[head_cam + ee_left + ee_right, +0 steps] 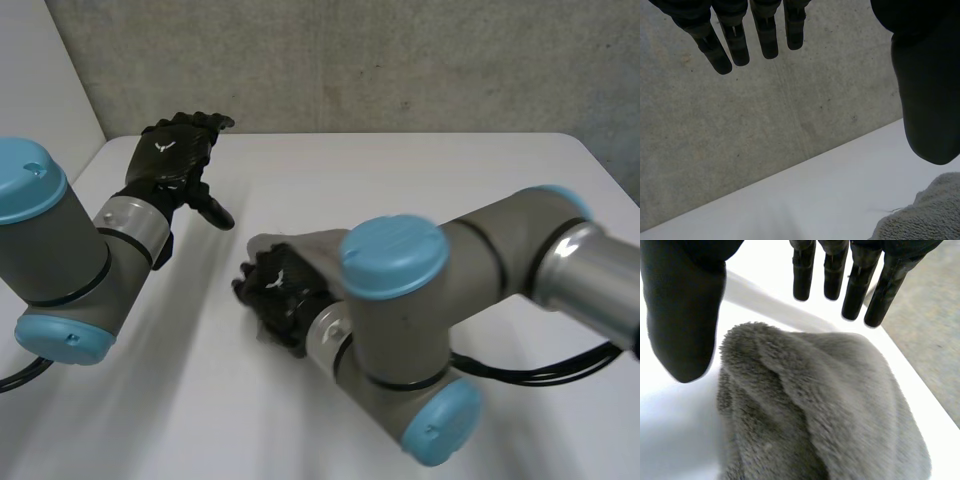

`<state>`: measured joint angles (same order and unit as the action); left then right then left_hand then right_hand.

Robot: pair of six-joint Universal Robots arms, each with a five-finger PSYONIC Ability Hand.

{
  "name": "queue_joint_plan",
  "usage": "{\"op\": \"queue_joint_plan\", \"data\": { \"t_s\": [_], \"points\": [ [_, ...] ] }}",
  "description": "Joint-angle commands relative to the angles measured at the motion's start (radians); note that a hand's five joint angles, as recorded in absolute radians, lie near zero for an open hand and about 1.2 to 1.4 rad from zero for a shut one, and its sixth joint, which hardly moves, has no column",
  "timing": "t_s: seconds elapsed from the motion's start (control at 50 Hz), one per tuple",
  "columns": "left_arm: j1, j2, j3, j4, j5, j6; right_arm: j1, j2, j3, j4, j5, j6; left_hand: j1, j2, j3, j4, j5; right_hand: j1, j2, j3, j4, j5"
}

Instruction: Fold the towel.

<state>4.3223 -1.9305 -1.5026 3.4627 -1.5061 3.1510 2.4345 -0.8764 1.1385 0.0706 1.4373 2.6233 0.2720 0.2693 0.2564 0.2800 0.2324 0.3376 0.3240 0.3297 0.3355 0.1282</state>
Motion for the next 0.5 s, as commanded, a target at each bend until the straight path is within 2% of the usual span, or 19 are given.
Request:
{"op": "queue_joint_plan", "data": {
  "t_s": [0.02, 0.08, 0.2, 0.4, 0.5],
  "points": [
    [-0.016, -0.041, -0.001, -0.001, 0.004, -0.002, -0.132, -0.191, 0.150, -0.023, -0.008, 0.159, -0.076, -0.073, -0.060, -0.084, -0.211, -0.163, -0.149, -0.155, -0.161, -0.128],
    [-0.021, -0.053, -0.002, -0.001, 0.006, -0.003, -0.175, -0.237, 0.199, -0.037, -0.006, 0.192, -0.076, -0.073, -0.060, -0.084, -0.211, -0.163, -0.149, -0.155, -0.161, -0.128],
    [-0.113, -0.140, -0.005, -0.005, 0.003, 0.001, -0.265, -0.240, 0.242, -0.041, -0.006, 0.205, -0.076, -0.073, -0.060, -0.084, -0.211, -0.163, -0.149, -0.155, -0.161, -0.128],
    [-0.168, -0.254, -0.025, -0.080, -0.002, 0.009, -0.264, -0.049, 0.198, -0.078, 0.002, 0.218, -0.070, -0.067, -0.055, -0.078, -0.205, -0.124, -0.110, -0.116, -0.122, -0.089],
    [-0.168, -0.251, -0.016, -0.085, -0.002, 0.017, -0.268, -0.036, 0.188, -0.080, 0.000, 0.219, -0.070, -0.067, -0.055, -0.078, -0.205, -0.074, -0.060, -0.066, -0.072, -0.039]
  ]
}}
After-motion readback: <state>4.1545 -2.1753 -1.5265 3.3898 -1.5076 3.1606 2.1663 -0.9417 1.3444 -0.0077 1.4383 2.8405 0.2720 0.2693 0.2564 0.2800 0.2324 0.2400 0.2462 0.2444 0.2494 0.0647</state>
